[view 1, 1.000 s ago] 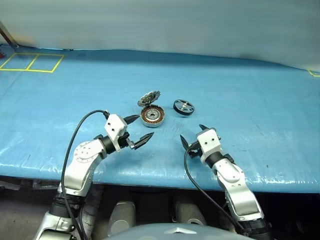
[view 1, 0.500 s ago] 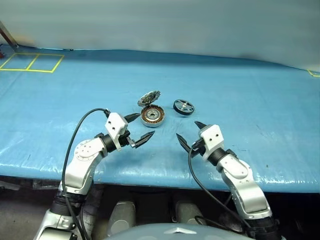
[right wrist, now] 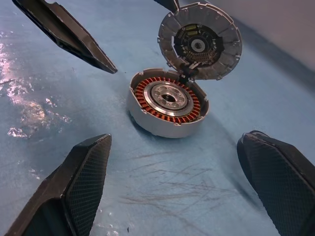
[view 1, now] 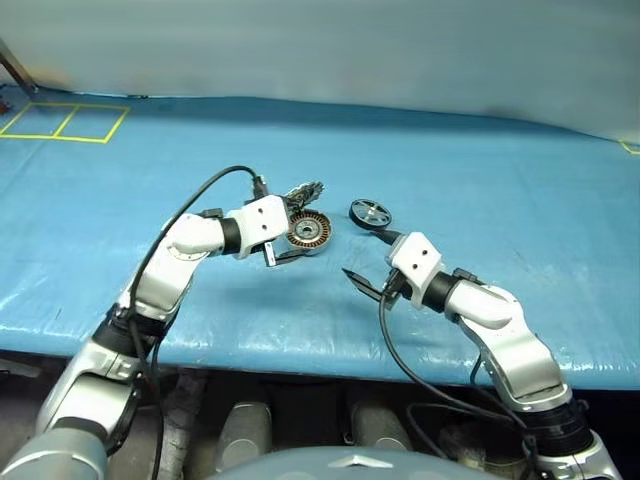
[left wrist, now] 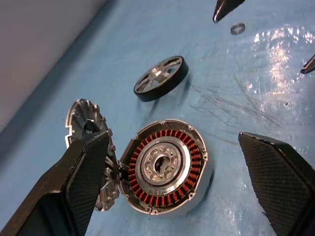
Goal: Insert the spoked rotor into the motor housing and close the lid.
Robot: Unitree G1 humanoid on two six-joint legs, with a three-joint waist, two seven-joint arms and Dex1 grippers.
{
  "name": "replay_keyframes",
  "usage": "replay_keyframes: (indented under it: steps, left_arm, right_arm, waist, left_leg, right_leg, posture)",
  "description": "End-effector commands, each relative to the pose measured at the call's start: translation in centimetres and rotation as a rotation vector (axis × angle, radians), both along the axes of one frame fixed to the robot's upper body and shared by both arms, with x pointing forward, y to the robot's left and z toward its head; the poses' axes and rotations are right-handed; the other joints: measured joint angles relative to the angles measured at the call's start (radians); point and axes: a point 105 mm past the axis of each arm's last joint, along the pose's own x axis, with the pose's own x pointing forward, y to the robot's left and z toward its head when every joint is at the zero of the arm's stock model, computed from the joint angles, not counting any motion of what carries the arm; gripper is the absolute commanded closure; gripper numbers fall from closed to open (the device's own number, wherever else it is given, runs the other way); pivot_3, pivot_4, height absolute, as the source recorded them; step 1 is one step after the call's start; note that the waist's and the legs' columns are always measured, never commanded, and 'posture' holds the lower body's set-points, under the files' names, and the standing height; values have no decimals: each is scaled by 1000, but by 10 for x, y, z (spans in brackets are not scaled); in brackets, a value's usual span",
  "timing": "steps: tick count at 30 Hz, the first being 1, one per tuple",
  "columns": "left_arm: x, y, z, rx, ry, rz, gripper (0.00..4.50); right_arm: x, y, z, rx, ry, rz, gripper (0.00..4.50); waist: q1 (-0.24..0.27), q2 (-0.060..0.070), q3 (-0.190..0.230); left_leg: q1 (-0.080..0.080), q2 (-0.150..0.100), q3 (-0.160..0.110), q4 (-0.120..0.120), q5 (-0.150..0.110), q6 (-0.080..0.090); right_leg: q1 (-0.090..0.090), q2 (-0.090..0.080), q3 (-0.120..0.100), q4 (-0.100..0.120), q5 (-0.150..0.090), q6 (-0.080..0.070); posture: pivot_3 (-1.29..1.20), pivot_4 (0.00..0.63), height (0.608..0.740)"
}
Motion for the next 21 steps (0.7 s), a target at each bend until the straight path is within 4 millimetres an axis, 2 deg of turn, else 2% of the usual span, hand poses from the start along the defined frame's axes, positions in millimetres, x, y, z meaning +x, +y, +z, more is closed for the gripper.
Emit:
replay_keyframes:
  steps: [1,5,10,15,21]
  left_arm:
    - [8,-12,4,158,11,-51,20]
    - [13,-25,10,286,57,-124,20]
    - [14,-22,-4,511,117,-225,20]
    - [15,-25,-1,600,232,-279,20]
    - [27,-21,-9,819,246,-279,20]
  right_arm:
    - [-4,3,0,32,-21,-18,23]
    - [-8,2,-6,37,-12,-47,23]
    - [-8,-2,-7,51,-25,-99,23]
    - [-10,-4,-14,49,-29,-137,23]
    - [-12,-1,-20,62,-21,-158,23]
  waist:
    - [0,0,0]
    - [-5,0,0]
    - [-14,0,0]
    - [-11,0,0]
    - [-13,0,0]
  left_leg:
    - [-1,0,0,0,0,0]
    - [-4,0,0,1,0,0]
    - [-7,0,0,1,0,0]
    - [-10,0,0,2,0,0]
    - [-10,0,0,3,0,0]
  right_leg:
    - [-1,0,0,0,0,0]
    - [-4,0,0,0,0,1]
    - [-8,1,1,2,0,1]
    - [-11,1,1,3,0,0]
    - [-11,1,1,3,0,0]
  posture:
    - [0,150,740]
    - [0,150,740]
    - [0,150,740]
    - [0,150,740]
    - [0,150,740]
